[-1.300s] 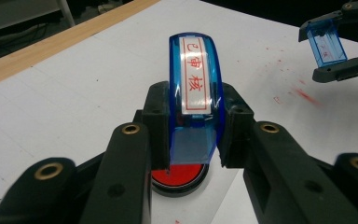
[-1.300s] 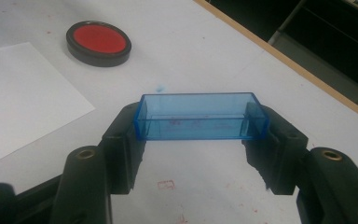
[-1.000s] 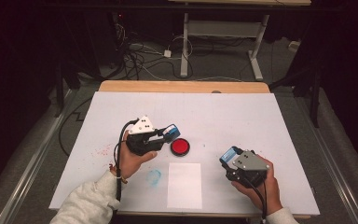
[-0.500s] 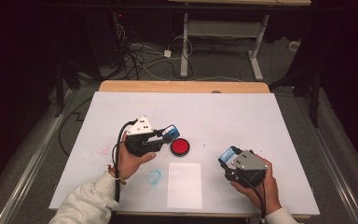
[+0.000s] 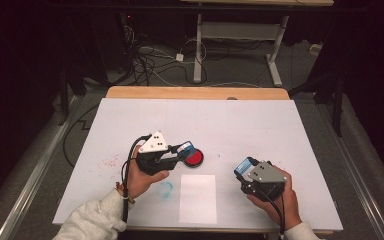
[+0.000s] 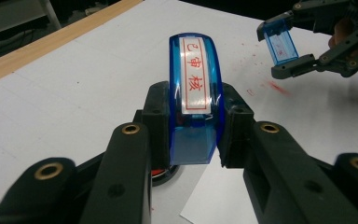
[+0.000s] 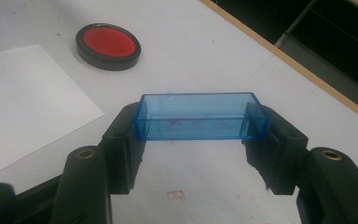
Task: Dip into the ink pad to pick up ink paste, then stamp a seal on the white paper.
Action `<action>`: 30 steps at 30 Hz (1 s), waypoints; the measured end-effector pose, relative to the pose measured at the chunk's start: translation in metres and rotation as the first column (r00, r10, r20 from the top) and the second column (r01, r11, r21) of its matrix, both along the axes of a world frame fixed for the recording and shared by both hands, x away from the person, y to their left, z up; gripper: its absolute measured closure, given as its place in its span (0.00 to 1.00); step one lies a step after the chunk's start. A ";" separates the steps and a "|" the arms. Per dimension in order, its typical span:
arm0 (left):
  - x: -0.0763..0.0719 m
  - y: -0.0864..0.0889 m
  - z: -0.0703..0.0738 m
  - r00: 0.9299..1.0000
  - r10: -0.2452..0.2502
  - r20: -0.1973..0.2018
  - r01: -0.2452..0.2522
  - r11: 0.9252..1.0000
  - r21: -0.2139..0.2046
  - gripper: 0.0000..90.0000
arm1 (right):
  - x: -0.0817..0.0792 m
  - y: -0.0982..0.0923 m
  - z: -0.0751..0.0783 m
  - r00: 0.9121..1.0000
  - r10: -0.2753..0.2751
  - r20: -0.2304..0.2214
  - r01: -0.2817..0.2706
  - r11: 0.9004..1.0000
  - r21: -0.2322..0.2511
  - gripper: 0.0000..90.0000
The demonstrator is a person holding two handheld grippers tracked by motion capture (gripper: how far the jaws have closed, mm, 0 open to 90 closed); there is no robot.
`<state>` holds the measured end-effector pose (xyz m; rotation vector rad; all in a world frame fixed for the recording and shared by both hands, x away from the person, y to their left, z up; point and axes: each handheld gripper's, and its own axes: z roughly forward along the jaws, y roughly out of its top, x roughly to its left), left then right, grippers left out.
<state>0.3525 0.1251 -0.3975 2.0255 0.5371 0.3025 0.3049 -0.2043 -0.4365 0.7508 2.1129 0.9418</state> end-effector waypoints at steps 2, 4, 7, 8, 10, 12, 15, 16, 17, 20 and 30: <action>-0.002 -0.001 0.000 1.000 -0.007 -0.002 0.007 1.000 0.005 0.75 | 0.000 0.000 0.000 1.000 -0.001 0.001 0.001 1.000 -0.001 0.45; -0.004 -0.002 -0.001 1.000 -0.015 -0.003 0.015 1.000 0.009 0.75 | 0.000 0.000 0.001 1.000 -0.003 0.003 0.003 1.000 0.002 0.45; -0.007 -0.004 -0.002 0.999 -0.037 -0.002 0.037 0.999 0.022 0.75 | 0.000 0.000 0.000 1.000 -0.004 0.003 0.004 1.000 0.000 0.45; -0.009 -0.005 -0.002 0.999 -0.045 -0.001 0.045 0.999 0.026 0.75 | 0.000 0.000 0.000 1.000 -0.003 0.002 0.003 1.000 -0.002 0.45; -0.011 -0.007 -0.003 0.998 -0.056 0.000 0.056 0.998 0.038 0.75 | 0.000 0.000 0.000 1.000 -0.002 0.002 0.002 1.000 -0.003 0.45; -0.013 -0.008 -0.004 0.998 -0.064 -0.001 0.064 0.997 0.041 0.75 | 0.000 0.000 0.000 1.000 -0.004 0.003 0.004 1.000 -0.001 0.45; -0.015 -0.009 -0.004 0.997 -0.073 -0.004 0.073 0.996 0.048 0.75 | 0.000 0.000 0.000 1.000 -0.007 0.000 0.007 1.000 -0.001 0.45; -0.016 -0.009 -0.005 0.997 -0.075 -0.003 0.075 0.996 0.049 0.75 | 0.000 0.000 0.000 1.000 -0.007 0.000 0.007 1.000 -0.003 0.45; -0.017 -0.010 -0.005 0.997 -0.079 -0.005 0.079 0.996 0.050 0.75 | 0.000 0.000 -0.001 1.000 -0.005 -0.002 0.005 1.000 -0.004 0.45; -0.019 -0.012 -0.008 0.996 -0.091 -0.013 0.091 0.994 0.057 0.75 | 0.001 0.000 -0.001 1.000 -0.006 -0.002 0.006 1.000 -0.002 0.45; -0.033 -0.024 -0.015 0.987 -0.162 -0.024 0.164 0.980 0.110 0.75 | -0.001 0.002 -0.001 1.000 0.003 0.001 -0.003 1.000 -0.006 0.45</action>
